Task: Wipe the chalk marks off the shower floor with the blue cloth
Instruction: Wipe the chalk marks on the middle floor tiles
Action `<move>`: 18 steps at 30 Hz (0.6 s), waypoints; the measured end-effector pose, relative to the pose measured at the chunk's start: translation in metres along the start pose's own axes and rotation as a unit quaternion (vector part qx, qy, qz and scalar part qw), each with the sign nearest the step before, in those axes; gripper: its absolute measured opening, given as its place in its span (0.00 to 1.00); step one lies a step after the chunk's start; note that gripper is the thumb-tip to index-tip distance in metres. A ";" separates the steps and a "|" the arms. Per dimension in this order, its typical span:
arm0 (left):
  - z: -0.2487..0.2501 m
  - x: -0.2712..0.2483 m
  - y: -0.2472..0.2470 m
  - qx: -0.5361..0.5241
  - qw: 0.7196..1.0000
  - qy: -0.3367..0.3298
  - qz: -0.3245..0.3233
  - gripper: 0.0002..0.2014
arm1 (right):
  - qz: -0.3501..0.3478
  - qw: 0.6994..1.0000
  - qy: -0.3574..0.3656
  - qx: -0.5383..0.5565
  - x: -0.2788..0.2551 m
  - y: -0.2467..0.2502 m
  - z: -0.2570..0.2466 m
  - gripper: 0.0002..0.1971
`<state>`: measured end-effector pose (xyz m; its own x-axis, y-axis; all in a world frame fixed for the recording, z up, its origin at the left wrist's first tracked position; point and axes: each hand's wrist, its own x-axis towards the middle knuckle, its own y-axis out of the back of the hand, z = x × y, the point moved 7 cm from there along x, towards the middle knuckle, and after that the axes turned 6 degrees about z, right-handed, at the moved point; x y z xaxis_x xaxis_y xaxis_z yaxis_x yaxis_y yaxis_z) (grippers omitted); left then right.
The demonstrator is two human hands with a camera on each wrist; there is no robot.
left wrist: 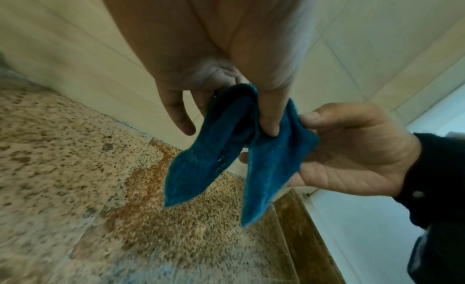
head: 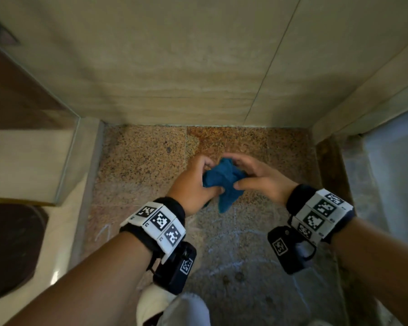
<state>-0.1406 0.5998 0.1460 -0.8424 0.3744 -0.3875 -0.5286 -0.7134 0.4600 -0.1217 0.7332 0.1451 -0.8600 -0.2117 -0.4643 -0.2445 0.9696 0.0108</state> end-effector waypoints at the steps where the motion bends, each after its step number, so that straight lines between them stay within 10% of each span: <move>1: 0.004 -0.009 0.005 -0.006 1.000 0.008 0.000 0.19 | -0.015 1.000 -0.016 0.009 -0.008 -0.008 -0.007 0.31; 12: 0.029 -0.094 0.068 0.119 0.992 0.037 0.007 0.33 | 0.155 0.969 -0.083 -0.176 -0.070 -0.023 -0.063 0.19; 18: 0.007 -0.153 0.080 0.207 0.971 0.120 0.001 0.36 | 0.134 0.933 -0.121 -0.311 -0.114 -0.043 -0.062 0.23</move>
<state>-0.0547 0.4892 0.2476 -0.8209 0.1892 -0.5388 -0.5659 -0.3966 0.7228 -0.0412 0.7077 0.2520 -0.8196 0.1357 -0.5566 -0.3123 0.7087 0.6326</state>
